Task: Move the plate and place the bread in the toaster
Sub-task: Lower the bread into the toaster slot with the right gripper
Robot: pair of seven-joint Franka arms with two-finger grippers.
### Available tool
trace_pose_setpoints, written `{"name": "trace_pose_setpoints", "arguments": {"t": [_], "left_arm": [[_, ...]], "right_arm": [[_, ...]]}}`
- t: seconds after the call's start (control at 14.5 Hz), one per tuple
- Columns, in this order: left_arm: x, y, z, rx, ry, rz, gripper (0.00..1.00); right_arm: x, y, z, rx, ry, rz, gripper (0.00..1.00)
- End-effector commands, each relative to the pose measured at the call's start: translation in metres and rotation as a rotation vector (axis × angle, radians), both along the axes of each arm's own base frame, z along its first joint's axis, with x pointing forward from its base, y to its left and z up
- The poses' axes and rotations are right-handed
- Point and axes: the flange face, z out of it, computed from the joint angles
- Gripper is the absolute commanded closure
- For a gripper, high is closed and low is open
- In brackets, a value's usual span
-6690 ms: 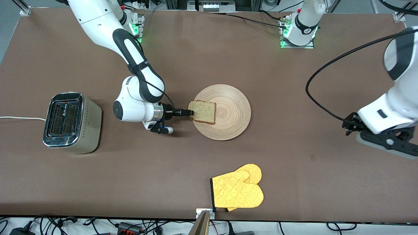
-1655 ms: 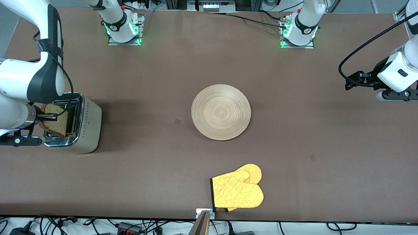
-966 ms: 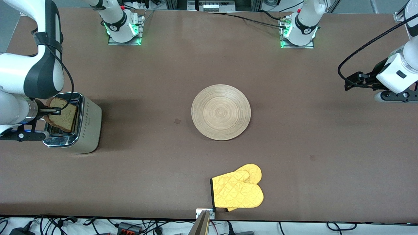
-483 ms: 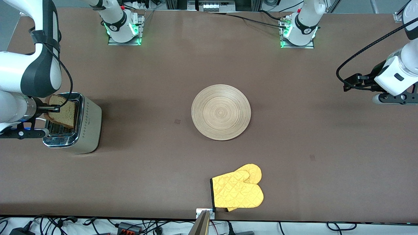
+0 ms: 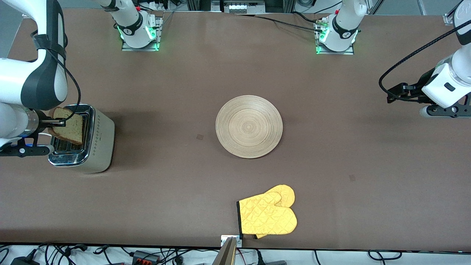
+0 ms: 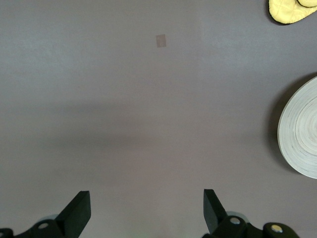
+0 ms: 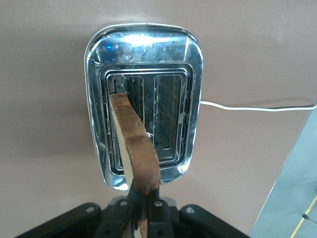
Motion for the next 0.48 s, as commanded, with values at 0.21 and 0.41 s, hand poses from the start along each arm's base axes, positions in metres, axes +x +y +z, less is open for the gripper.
{"name": "trace_pose_setpoints", "arguments": {"t": [0.21, 0.41], "left_arm": [[0.001, 0.003, 0.004, -0.011, 0.002, -0.017, 0.0], [0.001, 0.003, 0.004, -0.011, 0.002, -0.017, 0.0]], "right_arm": [[0.0, -0.012, -0.01, 0.004, 0.003, 0.007, 1.0], [-0.005, -0.011, 0.0, 0.008, 0.007, 0.004, 1.0]]}}
